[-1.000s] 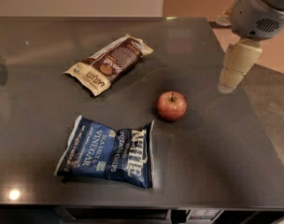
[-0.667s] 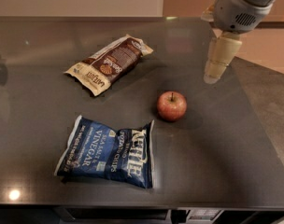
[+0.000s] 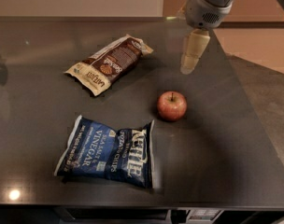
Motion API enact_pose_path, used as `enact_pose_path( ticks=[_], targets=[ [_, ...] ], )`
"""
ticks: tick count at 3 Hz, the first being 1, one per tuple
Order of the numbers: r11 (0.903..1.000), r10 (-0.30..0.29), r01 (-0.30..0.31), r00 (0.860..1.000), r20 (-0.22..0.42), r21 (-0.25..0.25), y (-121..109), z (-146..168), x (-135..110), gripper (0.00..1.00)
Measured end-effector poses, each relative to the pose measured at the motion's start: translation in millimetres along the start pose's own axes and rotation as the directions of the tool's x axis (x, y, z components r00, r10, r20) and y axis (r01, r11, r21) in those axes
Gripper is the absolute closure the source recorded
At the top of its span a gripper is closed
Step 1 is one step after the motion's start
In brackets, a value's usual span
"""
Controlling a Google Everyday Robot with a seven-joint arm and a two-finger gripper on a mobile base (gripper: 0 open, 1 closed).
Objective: Pick brown chip bag
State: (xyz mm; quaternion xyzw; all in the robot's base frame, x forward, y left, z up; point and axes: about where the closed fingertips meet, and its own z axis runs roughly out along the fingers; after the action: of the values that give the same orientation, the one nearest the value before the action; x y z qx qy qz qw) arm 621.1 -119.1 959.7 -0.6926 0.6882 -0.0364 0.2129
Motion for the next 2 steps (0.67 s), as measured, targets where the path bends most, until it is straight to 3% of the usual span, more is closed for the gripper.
enact_pose_path(
  ticks=[2],
  targets=[
    [0.9993, 0.037, -0.037, 0.998, 0.05, -0.002, -47.6, 47.2, -28.3, 0.0]
  ],
)
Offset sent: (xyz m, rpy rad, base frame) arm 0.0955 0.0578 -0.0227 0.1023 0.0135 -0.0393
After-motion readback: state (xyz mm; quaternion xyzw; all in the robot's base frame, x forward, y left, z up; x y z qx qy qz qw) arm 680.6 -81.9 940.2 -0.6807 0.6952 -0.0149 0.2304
